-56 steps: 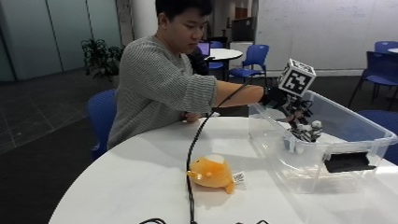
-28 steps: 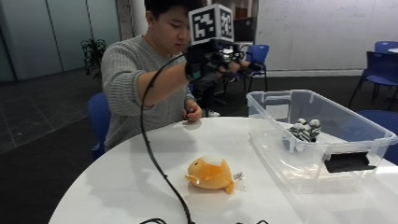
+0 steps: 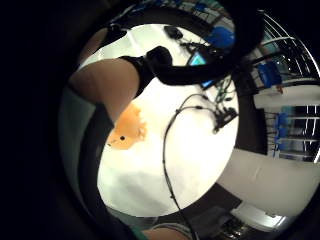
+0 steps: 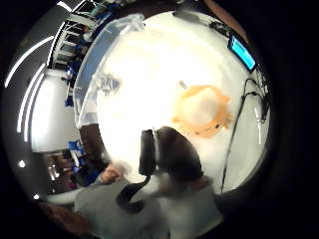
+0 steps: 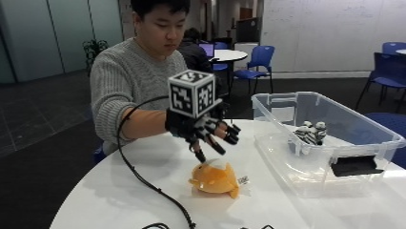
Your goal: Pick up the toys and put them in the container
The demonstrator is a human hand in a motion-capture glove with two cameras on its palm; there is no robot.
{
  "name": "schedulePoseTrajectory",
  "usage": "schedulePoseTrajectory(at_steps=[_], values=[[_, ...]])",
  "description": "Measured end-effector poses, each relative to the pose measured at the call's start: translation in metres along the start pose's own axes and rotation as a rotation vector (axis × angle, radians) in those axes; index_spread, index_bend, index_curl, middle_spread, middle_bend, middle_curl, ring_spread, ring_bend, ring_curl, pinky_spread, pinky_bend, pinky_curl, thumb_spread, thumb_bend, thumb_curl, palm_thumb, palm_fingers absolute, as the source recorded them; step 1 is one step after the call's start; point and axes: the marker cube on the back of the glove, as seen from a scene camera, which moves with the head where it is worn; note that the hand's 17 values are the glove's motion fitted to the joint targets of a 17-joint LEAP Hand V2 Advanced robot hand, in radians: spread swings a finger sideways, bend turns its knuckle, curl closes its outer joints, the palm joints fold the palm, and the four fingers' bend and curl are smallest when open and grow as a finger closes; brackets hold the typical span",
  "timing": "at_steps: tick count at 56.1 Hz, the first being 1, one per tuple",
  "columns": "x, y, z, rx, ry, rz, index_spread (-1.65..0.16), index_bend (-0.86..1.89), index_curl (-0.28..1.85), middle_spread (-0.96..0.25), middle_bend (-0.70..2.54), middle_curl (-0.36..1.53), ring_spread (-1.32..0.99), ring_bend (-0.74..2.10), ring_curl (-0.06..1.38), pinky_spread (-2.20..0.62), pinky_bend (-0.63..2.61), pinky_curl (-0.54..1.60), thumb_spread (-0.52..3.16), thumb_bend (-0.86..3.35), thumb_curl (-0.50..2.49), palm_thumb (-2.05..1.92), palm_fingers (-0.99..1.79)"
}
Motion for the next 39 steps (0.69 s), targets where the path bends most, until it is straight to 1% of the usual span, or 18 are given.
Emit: schedulePoseTrajectory(at_steps=[10,15,17,22,26,27,28,31,36,39], values=[[-0.01,0.006,0.093,-0.152,-0.03,0.02,-0.37,0.14,0.33,-0.14,0.13,0.33,-0.06,0.51,0.29,0.05,1.22,0.35,1.32,-0.02,0.28,-0.01,-0.12],[-0.01,0.003,0.12,-0.142,0.027,0.057,-0.37,0.14,0.33,-0.13,0.11,0.31,-0.05,0.46,0.28,0.04,1.26,0.36,1.31,0.0,0.29,0.02,-0.13],[-0.009,0.001,0.125,-0.113,0.047,0.073,-0.37,0.14,0.32,-0.13,0.11,0.3,-0.04,0.46,0.28,0.03,1.3,0.37,1.32,0.01,0.3,0.05,-0.12],[-0.009,-0.002,0.136,-0.052,0.041,0.096,-0.38,0.15,0.31,-0.13,0.13,0.28,-0.08,0.59,0.31,-0.02,1.33,0.37,1.35,0.05,0.33,0.16,0.01],[-0.01,-0.004,0.139,-0.004,0.052,0.086,-0.38,0.17,0.32,-0.15,0.24,0.31,-0.16,0.69,0.32,-0.12,1.27,0.34,1.39,0.1,0.36,0.25,0.25],[-0.01,-0.004,0.139,0.004,0.054,0.084,-0.38,0.17,0.31,-0.15,0.24,0.31,-0.17,0.7,0.32,-0.14,1.26,0.34,1.4,0.1,0.37,0.26,0.26],[-0.01,-0.004,0.139,0.01,0.056,0.083,-0.38,0.17,0.32,-0.16,0.27,0.32,-0.19,0.73,0.34,-0.17,1.26,0.34,1.41,0.11,0.37,0.27,0.34],[-0.01,-0.006,0.138,0.026,0.057,0.077,-0.38,0.13,0.31,-0.17,0.32,0.35,-0.24,0.79,0.36,-0.23,1.26,0.34,1.44,0.13,0.4,0.31,0.43],[-0.009,-0.007,0.132,0.042,0.035,0.074,-0.38,0.1,0.29,-0.19,0.38,0.39,-0.3,0.86,0.4,-0.3,1.27,0.35,1.47,0.17,0.44,0.39,0.49],[-0.012,-0.008,0.118,0.058,-0.004,0.069,-0.38,0.1,0.28,-0.2,0.4,0.4,-0.32,0.9,0.41,-0.33,1.28,0.36,1.47,0.19,0.46,0.42,0.51]])
